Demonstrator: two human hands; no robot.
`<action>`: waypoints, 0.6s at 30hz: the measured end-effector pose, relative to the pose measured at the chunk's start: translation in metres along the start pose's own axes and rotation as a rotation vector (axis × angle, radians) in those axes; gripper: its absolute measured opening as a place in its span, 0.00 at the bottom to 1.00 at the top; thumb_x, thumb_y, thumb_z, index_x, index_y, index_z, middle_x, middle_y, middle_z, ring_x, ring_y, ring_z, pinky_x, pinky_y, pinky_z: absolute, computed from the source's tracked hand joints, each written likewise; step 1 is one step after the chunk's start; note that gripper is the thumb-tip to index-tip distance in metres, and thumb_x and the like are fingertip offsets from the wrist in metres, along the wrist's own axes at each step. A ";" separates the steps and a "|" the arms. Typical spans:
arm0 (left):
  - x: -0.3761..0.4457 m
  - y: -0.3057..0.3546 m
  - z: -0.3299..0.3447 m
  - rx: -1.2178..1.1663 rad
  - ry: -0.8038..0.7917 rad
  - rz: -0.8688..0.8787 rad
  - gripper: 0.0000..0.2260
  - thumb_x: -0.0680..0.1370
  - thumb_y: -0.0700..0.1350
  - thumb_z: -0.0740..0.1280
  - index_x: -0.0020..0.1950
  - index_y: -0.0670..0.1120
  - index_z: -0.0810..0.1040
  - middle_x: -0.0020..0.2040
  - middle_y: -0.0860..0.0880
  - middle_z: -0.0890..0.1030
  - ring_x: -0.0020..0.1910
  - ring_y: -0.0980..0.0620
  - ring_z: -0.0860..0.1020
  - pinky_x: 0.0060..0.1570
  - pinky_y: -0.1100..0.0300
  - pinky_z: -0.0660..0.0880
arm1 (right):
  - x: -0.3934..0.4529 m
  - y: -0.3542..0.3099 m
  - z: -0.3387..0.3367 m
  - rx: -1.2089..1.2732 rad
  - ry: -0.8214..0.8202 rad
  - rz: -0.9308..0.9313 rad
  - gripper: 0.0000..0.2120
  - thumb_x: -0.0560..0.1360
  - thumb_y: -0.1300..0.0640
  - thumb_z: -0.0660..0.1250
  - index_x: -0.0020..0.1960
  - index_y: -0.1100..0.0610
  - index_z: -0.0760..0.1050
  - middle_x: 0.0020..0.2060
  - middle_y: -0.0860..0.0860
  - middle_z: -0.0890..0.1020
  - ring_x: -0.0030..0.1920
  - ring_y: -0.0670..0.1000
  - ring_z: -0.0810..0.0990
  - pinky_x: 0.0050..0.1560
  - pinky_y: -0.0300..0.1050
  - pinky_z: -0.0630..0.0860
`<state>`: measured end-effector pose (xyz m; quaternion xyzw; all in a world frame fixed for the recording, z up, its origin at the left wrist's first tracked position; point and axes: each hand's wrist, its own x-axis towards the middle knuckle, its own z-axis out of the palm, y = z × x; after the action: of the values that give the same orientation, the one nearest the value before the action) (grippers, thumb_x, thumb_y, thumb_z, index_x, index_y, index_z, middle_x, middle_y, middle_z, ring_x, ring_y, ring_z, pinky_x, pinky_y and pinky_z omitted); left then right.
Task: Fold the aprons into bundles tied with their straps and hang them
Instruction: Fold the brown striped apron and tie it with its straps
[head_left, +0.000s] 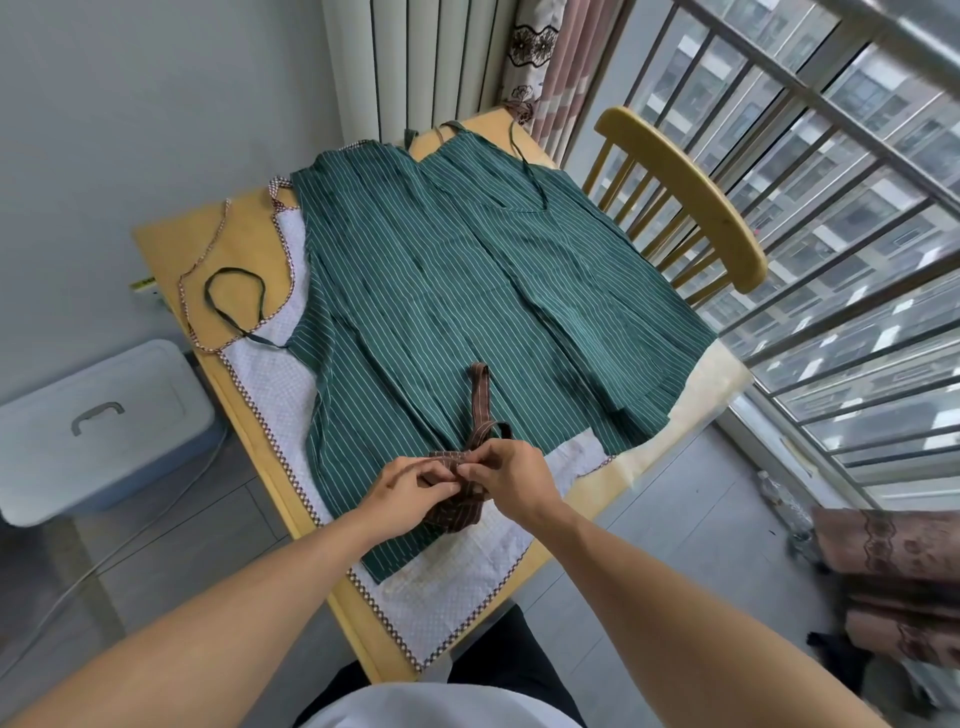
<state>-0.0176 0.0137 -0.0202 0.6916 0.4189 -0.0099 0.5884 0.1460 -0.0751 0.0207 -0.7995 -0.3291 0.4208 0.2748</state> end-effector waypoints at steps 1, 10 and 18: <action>-0.001 0.001 0.000 -0.005 0.013 -0.035 0.02 0.77 0.51 0.74 0.45 0.55 0.86 0.46 0.55 0.86 0.48 0.56 0.83 0.53 0.53 0.81 | -0.001 0.001 0.001 -0.030 0.027 -0.003 0.02 0.75 0.54 0.76 0.44 0.52 0.85 0.36 0.47 0.85 0.36 0.47 0.84 0.41 0.49 0.84; 0.001 0.012 0.003 -0.002 0.084 -0.079 0.09 0.82 0.52 0.67 0.46 0.52 0.85 0.40 0.46 0.85 0.39 0.54 0.81 0.50 0.50 0.81 | -0.010 0.000 0.001 -0.794 -0.046 -0.321 0.08 0.81 0.55 0.67 0.47 0.54 0.84 0.36 0.50 0.85 0.36 0.53 0.82 0.42 0.51 0.82; 0.010 0.015 0.008 0.034 0.144 -0.144 0.05 0.77 0.44 0.74 0.41 0.51 0.83 0.31 0.47 0.83 0.36 0.45 0.83 0.48 0.47 0.83 | -0.015 -0.015 0.003 -1.013 -0.182 -0.555 0.07 0.81 0.65 0.63 0.55 0.61 0.78 0.43 0.54 0.83 0.40 0.55 0.81 0.40 0.48 0.76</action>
<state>0.0017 0.0138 -0.0155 0.6686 0.5084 -0.0096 0.5426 0.1331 -0.0766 0.0373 -0.6756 -0.7087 0.1903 -0.0712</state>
